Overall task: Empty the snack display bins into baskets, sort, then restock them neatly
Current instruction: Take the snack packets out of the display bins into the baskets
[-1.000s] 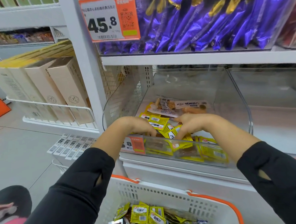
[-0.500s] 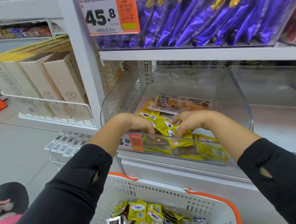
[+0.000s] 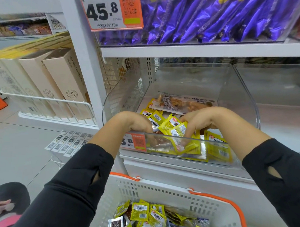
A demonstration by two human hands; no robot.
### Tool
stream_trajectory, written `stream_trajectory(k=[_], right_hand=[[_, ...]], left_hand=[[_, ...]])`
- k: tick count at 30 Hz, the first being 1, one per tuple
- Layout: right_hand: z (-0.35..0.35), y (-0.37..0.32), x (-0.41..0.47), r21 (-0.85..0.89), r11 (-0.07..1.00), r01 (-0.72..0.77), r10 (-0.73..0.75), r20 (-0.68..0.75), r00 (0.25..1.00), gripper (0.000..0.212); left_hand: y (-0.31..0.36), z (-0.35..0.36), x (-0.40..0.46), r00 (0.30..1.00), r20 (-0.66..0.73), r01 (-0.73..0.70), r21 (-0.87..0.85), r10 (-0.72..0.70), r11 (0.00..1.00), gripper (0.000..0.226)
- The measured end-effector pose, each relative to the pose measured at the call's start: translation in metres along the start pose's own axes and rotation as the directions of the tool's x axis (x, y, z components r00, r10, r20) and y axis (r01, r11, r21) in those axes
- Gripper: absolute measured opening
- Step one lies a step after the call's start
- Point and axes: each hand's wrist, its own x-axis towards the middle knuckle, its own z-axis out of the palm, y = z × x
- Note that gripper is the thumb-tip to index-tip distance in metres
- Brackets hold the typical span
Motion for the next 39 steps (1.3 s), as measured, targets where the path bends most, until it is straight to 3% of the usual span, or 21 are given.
stream_trajectory(k=[4,8,12,15,20,25,31,33,35,36,39], right_hand=[[0.000,-0.001,0.000,-0.003,1.000,0.011,-0.011,-0.021,1.000,0.102],[0.001,0.000,0.003,-0.047,0.999,0.016,-0.015,0.027,1.000,0.107],[0.001,0.005,0.008,-0.017,0.999,0.037,-0.036,0.044,0.998,0.120],[0.003,0.003,0.008,-0.020,0.998,0.053,-0.051,0.075,0.996,0.115],[0.005,0.003,0.010,-0.078,0.993,0.084,-0.080,0.053,0.995,0.107],[0.004,0.000,0.004,-0.054,0.989,0.141,-0.136,0.079,0.987,0.072],[0.003,-0.003,-0.007,-0.078,0.987,0.141,-0.141,0.010,0.990,0.064],[0.005,-0.004,-0.014,-0.146,0.970,0.192,-0.205,-0.081,0.975,0.053],[0.004,-0.006,-0.022,-0.184,0.953,0.240,-0.276,-0.206,0.939,0.041],[0.003,-0.009,-0.031,-0.180,0.946,0.271,-0.311,-0.252,0.916,0.041],[-0.004,-0.024,-0.067,-0.295,0.913,0.282,-0.388,-0.413,0.824,0.049]], left_hand=[[-0.003,-0.001,0.004,1.000,-0.009,-0.005,0.013,0.005,1.000,0.039],[-0.004,0.000,0.005,1.000,0.002,-0.012,-0.014,0.012,1.000,0.044],[-0.004,-0.001,0.006,0.999,0.023,-0.026,-0.053,0.027,0.998,0.033],[-0.005,-0.001,0.006,0.999,0.004,-0.041,-0.112,0.042,0.993,0.031],[-0.004,0.000,0.004,0.999,-0.001,-0.038,-0.122,0.038,0.992,0.051],[-0.005,-0.001,0.008,1.000,0.011,-0.020,-0.023,0.020,1.000,0.089],[-0.009,-0.006,0.010,0.999,0.034,-0.040,0.017,0.040,0.999,0.085],[-0.009,-0.004,0.009,0.996,-0.030,-0.086,0.060,0.088,0.994,0.073],[-0.011,-0.001,0.009,0.968,-0.162,-0.199,-0.030,0.192,0.980,0.033],[-0.013,-0.001,0.007,0.937,-0.246,-0.274,-0.082,0.247,0.958,0.023],[-0.013,-0.010,-0.018,0.817,-0.480,-0.416,-0.109,0.318,0.903,0.030]])
